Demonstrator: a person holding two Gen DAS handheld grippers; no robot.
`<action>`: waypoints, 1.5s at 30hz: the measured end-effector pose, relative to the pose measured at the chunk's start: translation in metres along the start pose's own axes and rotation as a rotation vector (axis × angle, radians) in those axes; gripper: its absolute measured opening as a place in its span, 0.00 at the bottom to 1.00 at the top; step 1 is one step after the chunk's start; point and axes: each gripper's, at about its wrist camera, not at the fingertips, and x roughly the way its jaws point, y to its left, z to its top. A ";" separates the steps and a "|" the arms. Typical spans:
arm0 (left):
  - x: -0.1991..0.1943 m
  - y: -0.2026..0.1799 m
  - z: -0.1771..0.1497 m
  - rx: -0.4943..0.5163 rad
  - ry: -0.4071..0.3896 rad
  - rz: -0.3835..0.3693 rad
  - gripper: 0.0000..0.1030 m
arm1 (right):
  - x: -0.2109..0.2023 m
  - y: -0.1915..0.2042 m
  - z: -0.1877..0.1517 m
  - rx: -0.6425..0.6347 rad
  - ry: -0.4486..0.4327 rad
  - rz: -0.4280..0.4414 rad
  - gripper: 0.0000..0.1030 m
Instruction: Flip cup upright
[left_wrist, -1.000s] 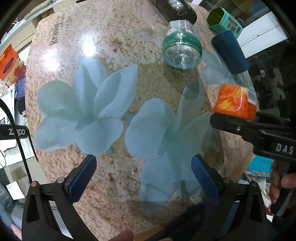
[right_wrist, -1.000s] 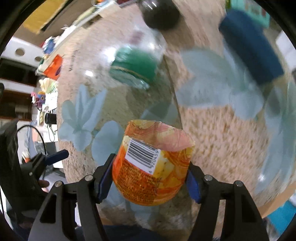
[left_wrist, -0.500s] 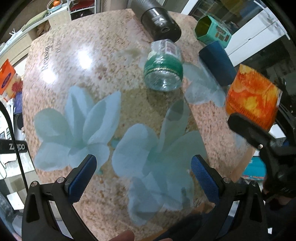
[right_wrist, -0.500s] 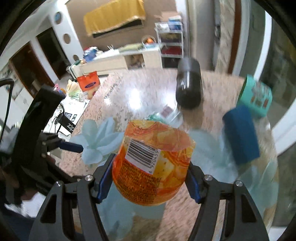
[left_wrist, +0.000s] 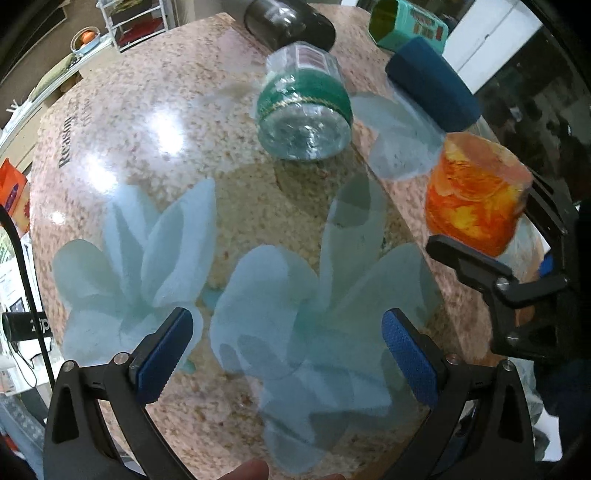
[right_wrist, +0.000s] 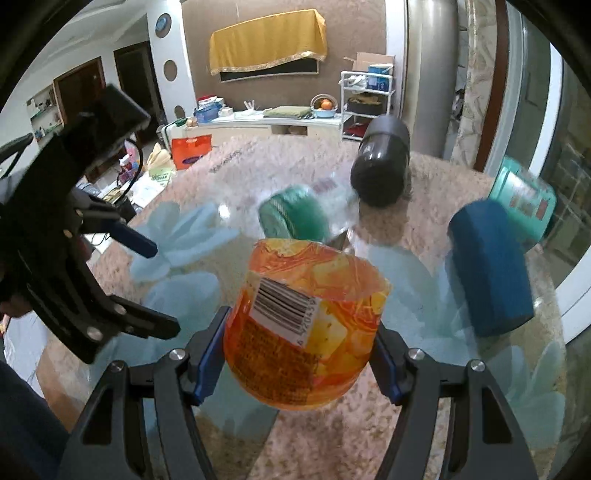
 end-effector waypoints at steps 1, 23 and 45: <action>0.002 -0.003 -0.001 0.008 -0.001 -0.001 1.00 | 0.003 0.000 -0.002 -0.013 0.003 0.007 0.64; 0.013 -0.012 -0.022 0.020 0.024 -0.020 1.00 | 0.012 0.006 -0.018 0.028 0.052 0.000 0.87; -0.082 -0.041 -0.007 -0.019 -0.135 -0.093 1.00 | -0.101 -0.008 0.059 0.282 0.285 -0.165 0.93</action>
